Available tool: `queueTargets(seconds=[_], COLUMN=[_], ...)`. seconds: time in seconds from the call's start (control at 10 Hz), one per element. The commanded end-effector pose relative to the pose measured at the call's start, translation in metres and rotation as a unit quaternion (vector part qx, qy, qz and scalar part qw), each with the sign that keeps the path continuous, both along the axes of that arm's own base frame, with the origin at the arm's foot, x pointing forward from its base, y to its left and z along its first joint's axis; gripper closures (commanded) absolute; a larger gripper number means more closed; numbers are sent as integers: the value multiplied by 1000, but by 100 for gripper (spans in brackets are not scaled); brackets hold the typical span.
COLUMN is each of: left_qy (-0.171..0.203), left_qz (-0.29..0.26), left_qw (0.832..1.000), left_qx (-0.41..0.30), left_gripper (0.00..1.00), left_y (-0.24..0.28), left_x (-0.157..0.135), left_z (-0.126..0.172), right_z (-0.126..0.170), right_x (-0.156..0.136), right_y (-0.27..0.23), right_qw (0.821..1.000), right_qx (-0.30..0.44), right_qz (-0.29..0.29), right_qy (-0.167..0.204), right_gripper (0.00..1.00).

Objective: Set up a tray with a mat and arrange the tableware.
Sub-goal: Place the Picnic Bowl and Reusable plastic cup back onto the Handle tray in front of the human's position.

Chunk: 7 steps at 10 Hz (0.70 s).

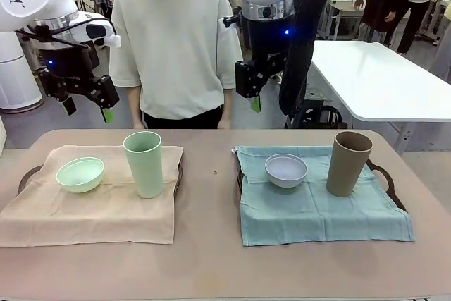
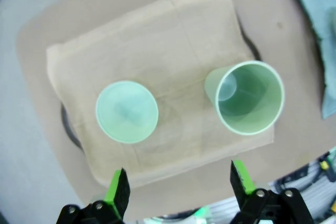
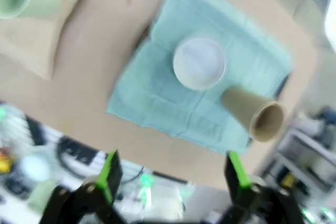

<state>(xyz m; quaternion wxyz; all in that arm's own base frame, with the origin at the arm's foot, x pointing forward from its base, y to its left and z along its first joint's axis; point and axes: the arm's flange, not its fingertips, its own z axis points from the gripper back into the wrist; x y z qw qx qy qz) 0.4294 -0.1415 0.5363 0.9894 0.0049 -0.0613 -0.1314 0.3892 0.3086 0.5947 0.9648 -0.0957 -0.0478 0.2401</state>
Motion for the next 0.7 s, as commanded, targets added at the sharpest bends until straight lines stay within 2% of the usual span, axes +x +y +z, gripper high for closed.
queueTargets(seconds=[0.0, 0.2, 0.3, 0.4, 0.6], left_qy=[41, 58, 69, 73, 92], left_qz=[66, 82, 80, 76, 62], left_qw=[996, 992, 990, 988, 976], left_qx=[-49, -82, -95, -111, -187], left_gripper=[0, 0, 0, 0, 0], left_y=[22, 38, 42, 47, 74], left_x=[2, 5, 5, 6, 12], left_z=[-2, -10, -10, -7, 3], right_z=[-22, -47, -59, -60, -40], right_x=[19, 34, 34, 32, 22], right_y=[-55, -107, -126, -149, -212], right_qw=[990, 980, 977, 976, 967], right_qx=[40, 63, 80, 103, 213], right_qz=[-134, -190, -196, -187, -134], right_qy=[5, 14, 33, 39, 47], right_gripper=[0, 0, 0, 0, 0])
